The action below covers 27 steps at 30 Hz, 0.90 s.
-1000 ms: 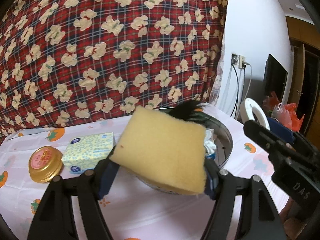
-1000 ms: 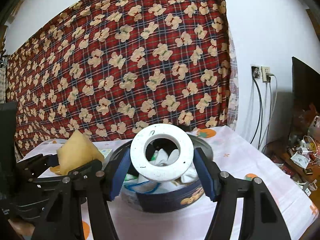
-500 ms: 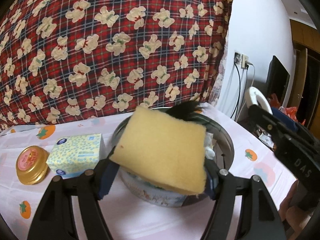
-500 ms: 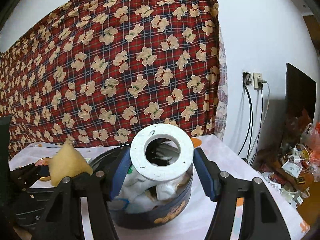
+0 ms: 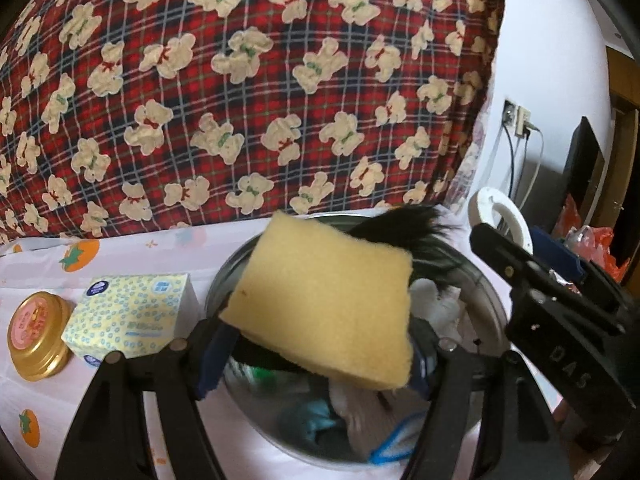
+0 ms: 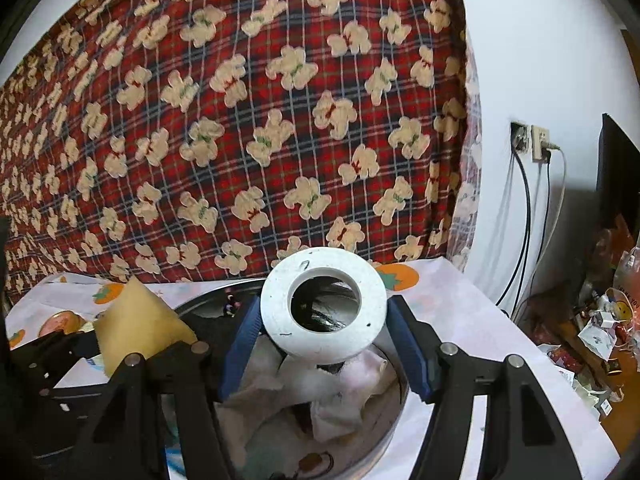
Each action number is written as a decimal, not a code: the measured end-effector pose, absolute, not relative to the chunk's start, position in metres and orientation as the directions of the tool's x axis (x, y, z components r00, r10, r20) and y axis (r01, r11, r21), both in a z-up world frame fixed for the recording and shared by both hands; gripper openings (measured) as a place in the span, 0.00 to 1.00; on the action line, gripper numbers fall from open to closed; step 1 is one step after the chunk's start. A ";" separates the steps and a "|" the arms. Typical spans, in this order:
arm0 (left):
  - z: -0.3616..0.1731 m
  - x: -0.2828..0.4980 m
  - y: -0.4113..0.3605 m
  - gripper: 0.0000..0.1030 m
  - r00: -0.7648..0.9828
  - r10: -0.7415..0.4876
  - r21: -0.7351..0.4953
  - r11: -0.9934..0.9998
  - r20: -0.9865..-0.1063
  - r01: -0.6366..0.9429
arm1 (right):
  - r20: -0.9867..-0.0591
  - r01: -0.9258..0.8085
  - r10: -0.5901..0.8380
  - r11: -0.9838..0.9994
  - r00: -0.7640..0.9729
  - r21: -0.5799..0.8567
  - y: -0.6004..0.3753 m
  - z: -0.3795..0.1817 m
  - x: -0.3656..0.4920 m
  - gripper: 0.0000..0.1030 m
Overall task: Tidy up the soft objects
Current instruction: 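Open both tools to drop the sponge and tape roll into the tin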
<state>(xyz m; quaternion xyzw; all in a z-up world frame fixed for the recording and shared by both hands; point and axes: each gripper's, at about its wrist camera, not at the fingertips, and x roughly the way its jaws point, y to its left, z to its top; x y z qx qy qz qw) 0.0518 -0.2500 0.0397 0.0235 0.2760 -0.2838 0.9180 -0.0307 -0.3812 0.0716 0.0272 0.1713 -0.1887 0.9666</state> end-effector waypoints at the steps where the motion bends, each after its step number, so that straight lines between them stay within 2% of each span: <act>1: 0.038 0.055 -0.251 0.70 0.686 -0.507 -0.115 0.839 -0.523 0.532 | -0.345 0.375 -0.356 0.927 0.869 -0.012 -0.383 0.070 -0.026 0.64; 10: 0.025 0.080 -0.254 0.70 0.662 -0.501 -0.142 0.843 -0.557 0.519 | -0.355 0.382 -0.354 0.924 0.865 0.009 -0.393 0.053 0.002 0.64; 27: 0.010 0.070 -0.271 0.70 0.656 -0.471 -0.066 0.838 -0.590 0.542 | -0.400 0.401 -0.385 0.915 0.832 -0.047 -0.392 0.037 0.012 0.64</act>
